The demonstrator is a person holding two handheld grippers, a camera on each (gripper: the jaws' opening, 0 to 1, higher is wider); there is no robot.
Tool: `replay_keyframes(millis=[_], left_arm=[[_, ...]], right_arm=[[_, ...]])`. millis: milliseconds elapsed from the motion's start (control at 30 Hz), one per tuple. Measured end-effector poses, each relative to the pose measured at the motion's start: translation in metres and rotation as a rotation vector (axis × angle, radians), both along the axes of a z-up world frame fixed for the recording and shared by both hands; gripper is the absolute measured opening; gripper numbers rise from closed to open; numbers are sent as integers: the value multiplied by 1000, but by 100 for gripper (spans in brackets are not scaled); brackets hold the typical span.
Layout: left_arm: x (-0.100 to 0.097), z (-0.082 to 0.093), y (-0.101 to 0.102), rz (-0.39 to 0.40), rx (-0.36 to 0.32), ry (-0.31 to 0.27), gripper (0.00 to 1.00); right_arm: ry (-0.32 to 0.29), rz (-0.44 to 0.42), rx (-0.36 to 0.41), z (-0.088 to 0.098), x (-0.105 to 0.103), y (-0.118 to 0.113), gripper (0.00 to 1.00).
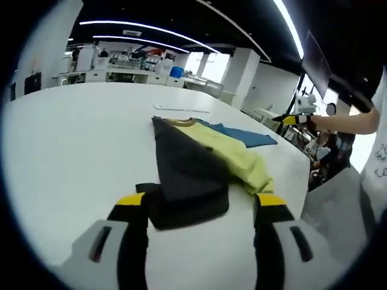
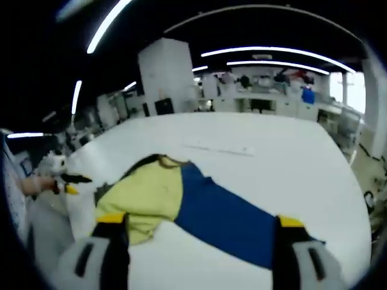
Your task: Fold the garment on the visible template until the final outline fits inside the template.
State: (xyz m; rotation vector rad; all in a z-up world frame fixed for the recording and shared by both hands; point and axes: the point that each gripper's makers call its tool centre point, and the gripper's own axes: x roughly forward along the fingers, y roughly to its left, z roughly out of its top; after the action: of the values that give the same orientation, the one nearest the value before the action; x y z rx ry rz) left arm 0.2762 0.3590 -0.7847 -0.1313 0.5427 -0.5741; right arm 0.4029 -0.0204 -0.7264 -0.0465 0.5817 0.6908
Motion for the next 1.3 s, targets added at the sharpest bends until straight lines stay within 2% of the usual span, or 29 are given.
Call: replay_keyframes(millis=[267, 400, 533, 633, 667, 767, 833, 967, 1067, 1133, 1200, 1300], left_arm=[[5, -8, -5, -36, 19, 14, 61], [6, -19, -7, -67, 47, 39, 51], [6, -26, -9, -127, 158, 21, 49], [2, -31, -2, -188, 222, 1, 41], [2, -34, 1, -208, 271, -4, 39], [-1, -40, 0, -280, 352, 0, 35], [0, -43, 3, -300, 401, 8, 33], [7, -34, 5, -314, 462, -52, 32], [7, -27, 6, -347, 551, -101, 30], [0, -33, -1, -399, 548, -74, 28], [-2, -38, -3, -434, 582, -75, 25], [-1, -39, -8, -436, 578, -65, 22]], right_arm=[[-21, 56, 43, 15, -26, 24, 99], [-25, 71, 52, 19, -38, 34, 99], [-23, 73, 71, 22, -48, 41, 99], [-20, 69, 75, 22, -51, 42, 99], [-17, 65, 79, 22, -52, 43, 99], [-15, 56, 87, 23, -55, 45, 99], [-12, 49, 94, 24, -55, 43, 99], [-11, 43, 93, 24, -57, 40, 99], [-7, 33, 105, 24, -60, 38, 99], [-5, 29, 104, 23, -60, 37, 99], [-4, 27, 106, 23, -61, 36, 99], [-5, 25, 109, 24, -62, 36, 99]])
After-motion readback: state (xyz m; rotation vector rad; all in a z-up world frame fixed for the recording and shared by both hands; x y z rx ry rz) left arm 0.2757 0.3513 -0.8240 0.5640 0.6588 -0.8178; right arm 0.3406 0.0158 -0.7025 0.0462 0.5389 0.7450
